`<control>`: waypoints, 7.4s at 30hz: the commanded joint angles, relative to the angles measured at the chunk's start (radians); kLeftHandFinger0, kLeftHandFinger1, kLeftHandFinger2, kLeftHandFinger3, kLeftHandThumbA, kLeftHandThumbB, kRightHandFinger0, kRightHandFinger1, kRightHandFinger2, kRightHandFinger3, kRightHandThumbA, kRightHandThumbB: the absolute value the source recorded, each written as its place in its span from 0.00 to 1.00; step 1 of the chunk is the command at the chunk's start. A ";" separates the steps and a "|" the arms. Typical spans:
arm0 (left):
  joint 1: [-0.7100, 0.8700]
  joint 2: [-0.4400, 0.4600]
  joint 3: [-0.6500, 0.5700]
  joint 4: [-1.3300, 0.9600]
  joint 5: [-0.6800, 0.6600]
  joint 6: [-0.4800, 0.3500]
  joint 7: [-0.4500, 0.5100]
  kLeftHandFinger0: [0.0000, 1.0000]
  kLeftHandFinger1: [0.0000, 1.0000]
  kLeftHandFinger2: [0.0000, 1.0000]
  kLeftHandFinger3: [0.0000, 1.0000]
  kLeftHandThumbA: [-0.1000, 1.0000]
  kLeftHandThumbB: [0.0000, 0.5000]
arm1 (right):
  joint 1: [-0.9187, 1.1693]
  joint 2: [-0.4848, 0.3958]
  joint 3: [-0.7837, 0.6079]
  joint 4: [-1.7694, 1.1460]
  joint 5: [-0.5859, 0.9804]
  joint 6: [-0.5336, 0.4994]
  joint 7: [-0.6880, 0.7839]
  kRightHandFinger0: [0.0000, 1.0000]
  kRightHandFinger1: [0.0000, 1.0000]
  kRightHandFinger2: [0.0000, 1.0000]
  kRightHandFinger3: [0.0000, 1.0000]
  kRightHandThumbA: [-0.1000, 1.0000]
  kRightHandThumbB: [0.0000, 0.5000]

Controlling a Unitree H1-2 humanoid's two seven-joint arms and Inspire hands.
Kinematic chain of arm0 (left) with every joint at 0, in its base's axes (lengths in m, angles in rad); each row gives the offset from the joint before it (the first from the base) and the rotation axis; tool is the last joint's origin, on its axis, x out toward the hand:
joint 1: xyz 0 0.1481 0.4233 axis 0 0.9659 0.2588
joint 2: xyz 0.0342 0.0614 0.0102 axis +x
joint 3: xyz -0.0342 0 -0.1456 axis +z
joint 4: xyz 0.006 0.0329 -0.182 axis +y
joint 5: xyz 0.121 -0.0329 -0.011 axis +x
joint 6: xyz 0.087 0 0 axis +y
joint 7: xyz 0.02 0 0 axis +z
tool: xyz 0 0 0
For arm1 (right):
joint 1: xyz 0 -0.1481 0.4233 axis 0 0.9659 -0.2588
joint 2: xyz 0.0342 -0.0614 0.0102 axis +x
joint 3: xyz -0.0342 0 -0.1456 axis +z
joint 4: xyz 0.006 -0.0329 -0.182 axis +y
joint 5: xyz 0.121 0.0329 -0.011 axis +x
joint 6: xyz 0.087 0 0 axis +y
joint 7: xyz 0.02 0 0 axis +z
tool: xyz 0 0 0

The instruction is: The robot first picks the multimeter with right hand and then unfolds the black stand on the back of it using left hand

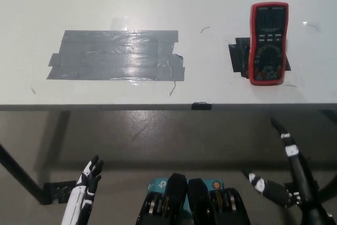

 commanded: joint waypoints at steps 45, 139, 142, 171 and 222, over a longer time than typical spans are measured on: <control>-0.009 0.062 -0.052 0.020 0.062 -0.026 -0.020 1.00 1.00 1.00 1.00 1.00 0.36 | -0.990 0.050 -0.246 0.545 -0.165 0.491 -0.233 1.00 1.00 1.00 1.00 0.78 0.97; -0.023 0.101 -0.062 0.007 0.104 -0.034 -0.058 1.00 1.00 1.00 1.00 1.00 0.24 | -1.087 0.034 -0.114 0.928 -0.013 0.593 -0.335 1.00 1.00 1.00 1.00 1.00 0.98; -0.023 0.102 -0.063 0.004 0.107 -0.034 -0.059 1.00 1.00 1.00 1.00 1.00 0.24 | -1.081 0.048 -0.124 0.912 -0.002 0.586 -0.345 1.00 1.00 1.00 1.00 1.00 0.97; -0.023 0.100 -0.059 -0.001 0.109 -0.033 -0.055 1.00 1.00 1.00 1.00 1.00 0.25 | -1.137 0.019 -0.176 1.112 0.072 0.529 -0.391 1.00 1.00 1.00 1.00 1.00 0.93; -0.042 0.099 -0.062 0.008 0.115 -0.042 -0.054 1.00 1.00 1.00 1.00 1.00 0.24 | -1.228 -0.004 -0.134 1.189 0.083 0.512 -0.477 1.00 1.00 1.00 1.00 0.81 0.94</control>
